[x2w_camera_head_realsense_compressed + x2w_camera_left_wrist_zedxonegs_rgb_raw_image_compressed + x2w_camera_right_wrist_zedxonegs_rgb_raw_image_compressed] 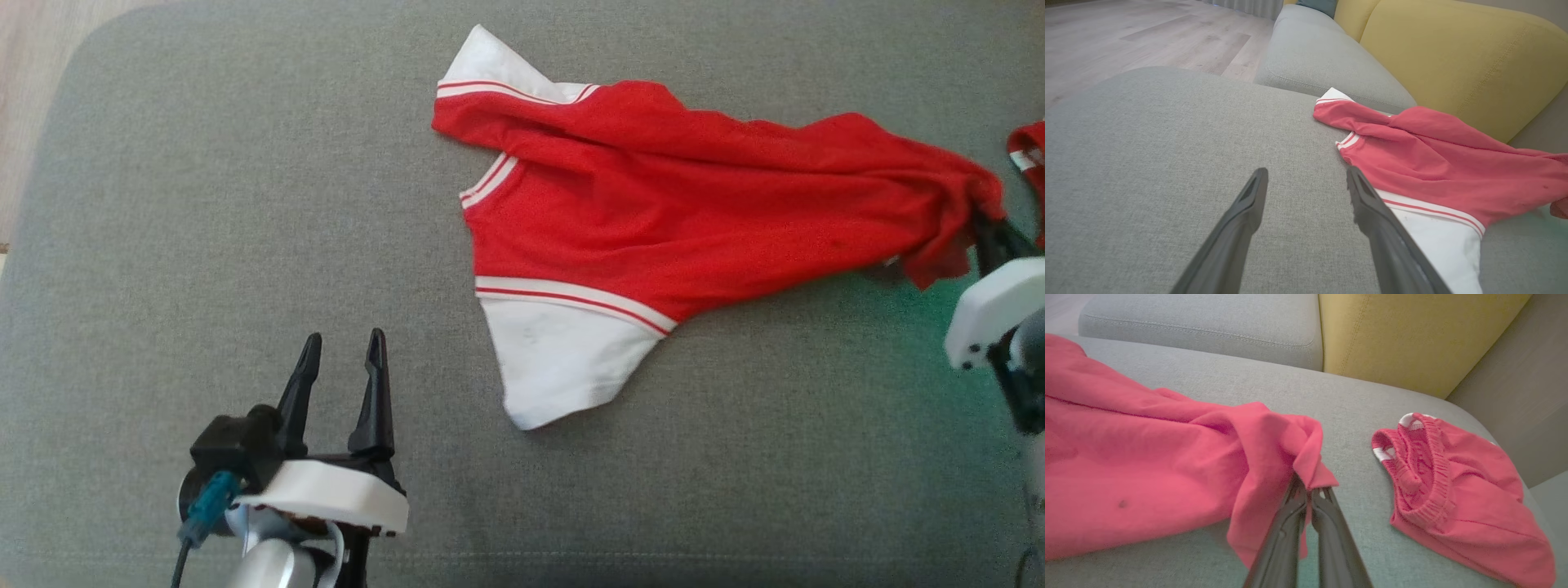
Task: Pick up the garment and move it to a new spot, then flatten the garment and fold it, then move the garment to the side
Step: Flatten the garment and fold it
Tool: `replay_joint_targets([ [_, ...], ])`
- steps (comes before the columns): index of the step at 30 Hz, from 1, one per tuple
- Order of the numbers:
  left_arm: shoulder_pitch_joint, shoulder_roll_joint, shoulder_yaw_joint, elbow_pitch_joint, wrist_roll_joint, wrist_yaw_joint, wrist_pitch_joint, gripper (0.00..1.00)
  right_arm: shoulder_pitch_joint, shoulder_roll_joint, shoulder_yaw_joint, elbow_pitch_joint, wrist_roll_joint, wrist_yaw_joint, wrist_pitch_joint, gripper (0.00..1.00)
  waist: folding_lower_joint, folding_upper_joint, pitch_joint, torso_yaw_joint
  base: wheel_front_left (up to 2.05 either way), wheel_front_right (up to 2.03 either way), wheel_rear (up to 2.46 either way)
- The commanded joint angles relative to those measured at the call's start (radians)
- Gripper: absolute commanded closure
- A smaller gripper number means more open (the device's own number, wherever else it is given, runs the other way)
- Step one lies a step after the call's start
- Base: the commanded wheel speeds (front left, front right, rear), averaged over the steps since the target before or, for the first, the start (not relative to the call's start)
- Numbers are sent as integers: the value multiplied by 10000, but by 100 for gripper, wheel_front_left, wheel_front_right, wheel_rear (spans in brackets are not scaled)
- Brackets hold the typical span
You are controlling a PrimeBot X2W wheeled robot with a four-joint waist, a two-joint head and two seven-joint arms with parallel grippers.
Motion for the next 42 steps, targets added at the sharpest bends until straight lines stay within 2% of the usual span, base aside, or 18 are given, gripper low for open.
replay_joint_targets([
  [1, -438, 114, 249, -280, 0, 31, -124, 0, -398, -330, 8, -228, -75, 65, -13, 14, 0, 0, -1, 10, 0, 0, 0],
  [2, -448, 122, 244, -278, 2, 37, -119, 0, -516, -394, -73, -109, -144, 65, -35, 0, 0, 0, 0, 17, 0, 0, 0],
  [7, -453, 146, 227, -260, -9, 69, -112, 0, -914, -437, -486, 148, -485, 65, -369, 0, 0, 0, -53, 6, 0, 0, 0],
  [12, -393, 177, 233, -300, -36, 114, -114, 0, -855, -113, -438, -381, -506, 65, -1010, 0, 0, 0, -122, -81, 0, 0, 0],
  [15, -375, 192, 225, -325, -46, 141, -106, 0, -563, 176, 302, -933, -240, 65, -1220, 0, 0, 0, -152, -165, 0, 0, 0],
  [19, -394, 201, 186, -359, -50, 156, -84, 0, 38, 372, 1819, -1494, 199, 65, -1152, 0, 0, 0, -159, -236, 0, 0, 0],
  [26, -458, 251, 136, -393, -64, 144, -56, 0, 571, 25, 4294, -1483, 629, 65, -577, 0, 0, 0, -67, -157, 0, 0, 0],
  [33, -557, 263, 97, -361, -70, 136, -57, 0, -141, -299, 5176, -599, 611, 65, -270, 0, 0, 0, 44, -9, 0, 0, 0],
  [38, -632, 232, 65, -304, -86, 125, -69, 0, -691, -385, 5626, 554, 617, 65, -202, 0, 0, 0, 117, 229, 0, 0, 0],
  [39, -640, 228, 64, -293, -90, 124, -73, 0, -773, -366, 5691, 772, 662, 65, -186, 7, 0, 0, 122, 280, 0, 0, 0],
  [40, -645, 224, 63, -284, -94, 125, -77, 0, -850, -352, 5746, 970, 702, 65, -190, 40, 0, 0, 127, 332, 0, 0, 0],
  [41, -651, 220, 61, -278, -97, 124, -80, 0, -923, -345, 5774, 1150, 728, 65, -207, 56, 0, 0, 137, 388, 0, 0, 0],
  [42, -655, 218, 65, -272, -101, 126, -85, 0, -988, -322, 5794, 1312, 753, 65, -230, 67, 0, 0, 140, 436, 0, 0, 0],
])
